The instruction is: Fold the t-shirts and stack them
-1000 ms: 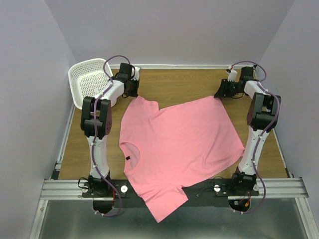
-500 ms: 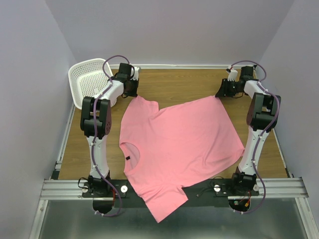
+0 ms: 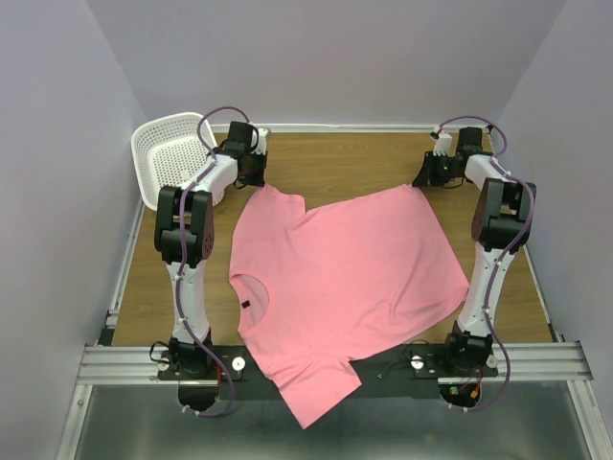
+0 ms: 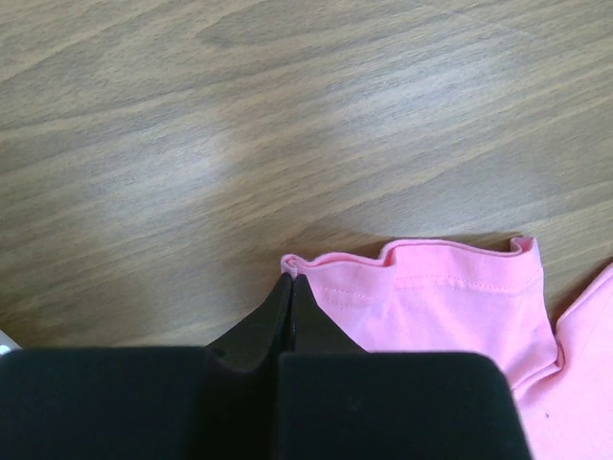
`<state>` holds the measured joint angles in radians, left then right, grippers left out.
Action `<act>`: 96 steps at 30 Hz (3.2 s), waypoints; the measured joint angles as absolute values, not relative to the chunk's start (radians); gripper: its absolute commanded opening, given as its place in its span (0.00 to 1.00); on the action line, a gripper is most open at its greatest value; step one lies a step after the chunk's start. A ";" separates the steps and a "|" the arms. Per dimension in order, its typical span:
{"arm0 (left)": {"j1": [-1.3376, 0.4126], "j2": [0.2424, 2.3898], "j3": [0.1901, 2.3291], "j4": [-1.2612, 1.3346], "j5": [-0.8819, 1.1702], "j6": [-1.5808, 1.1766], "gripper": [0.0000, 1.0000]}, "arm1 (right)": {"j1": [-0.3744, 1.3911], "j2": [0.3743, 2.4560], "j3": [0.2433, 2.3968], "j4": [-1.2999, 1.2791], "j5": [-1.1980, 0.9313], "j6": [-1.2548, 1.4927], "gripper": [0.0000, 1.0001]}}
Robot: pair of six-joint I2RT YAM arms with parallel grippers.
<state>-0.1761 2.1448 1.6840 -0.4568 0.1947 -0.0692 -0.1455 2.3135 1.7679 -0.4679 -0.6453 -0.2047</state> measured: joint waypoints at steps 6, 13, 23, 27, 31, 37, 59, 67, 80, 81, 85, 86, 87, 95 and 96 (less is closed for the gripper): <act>-0.176 2.145 1.683 -0.453 0.196 -0.070 0.00 | -0.143 2.317 1.768 -0.464 -0.633 -0.210 0.01; -0.176 2.040 1.587 -0.411 0.214 -0.072 0.00 | -0.159 2.196 1.587 -0.416 -0.635 -0.215 0.00; -0.176 1.514 1.355 -0.176 0.337 -0.127 0.00 | -0.191 1.359 1.240 -0.384 -0.664 -0.254 0.01; -0.176 1.293 1.319 -0.086 0.365 -0.174 0.00 | -0.192 1.176 1.396 -0.364 -0.675 -0.208 0.01; -0.176 1.077 1.371 -0.016 0.369 -0.221 0.00 | -0.192 1.109 1.607 -0.361 -0.674 -0.150 0.01; -0.176 0.891 1.589 0.068 0.369 -0.282 0.00 | -0.192 1.083 1.953 -0.384 -0.630 -0.068 0.01; -0.176 0.841 1.564 0.226 0.306 -0.362 0.00 | -0.149 1.002 2.086 -0.443 -0.302 -0.102 0.00; -0.176 1.167 1.155 0.363 0.321 -0.408 0.00 | -0.149 0.973 1.256 -0.322 -0.311 -0.149 0.01; -0.177 2.149 1.554 0.234 0.370 -0.413 0.00 | -0.149 1.753 0.960 0.221 -0.360 -0.165 0.01; -0.177 2.179 1.588 0.218 0.367 -0.414 0.00 | -0.150 1.800 0.987 0.236 -0.360 -0.163 0.00; -0.175 2.273 1.761 0.131 0.349 -0.422 0.00 | -0.150 1.940 1.122 0.264 -0.360 -0.144 0.01; -0.174 2.292 1.810 0.121 0.347 -0.424 0.00 | -0.150 1.956 1.147 0.266 -0.360 -0.138 0.00; -0.173 2.307 1.856 0.108 0.346 -0.426 0.00 | -0.151 1.972 1.177 0.270 -0.360 -0.132 0.01; -0.158 2.359 2.043 0.049 0.345 -0.427 0.00 | -0.166 1.990 1.246 0.299 -0.361 -0.073 0.01; -0.155 2.359 2.043 0.048 0.345 -0.427 0.00 | -0.173 1.990 1.246 0.299 -0.362 -0.069 0.00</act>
<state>-0.1551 2.3589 2.0430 0.0483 0.3447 -0.4274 -0.1726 1.9903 1.2461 0.2989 -0.3618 -0.0689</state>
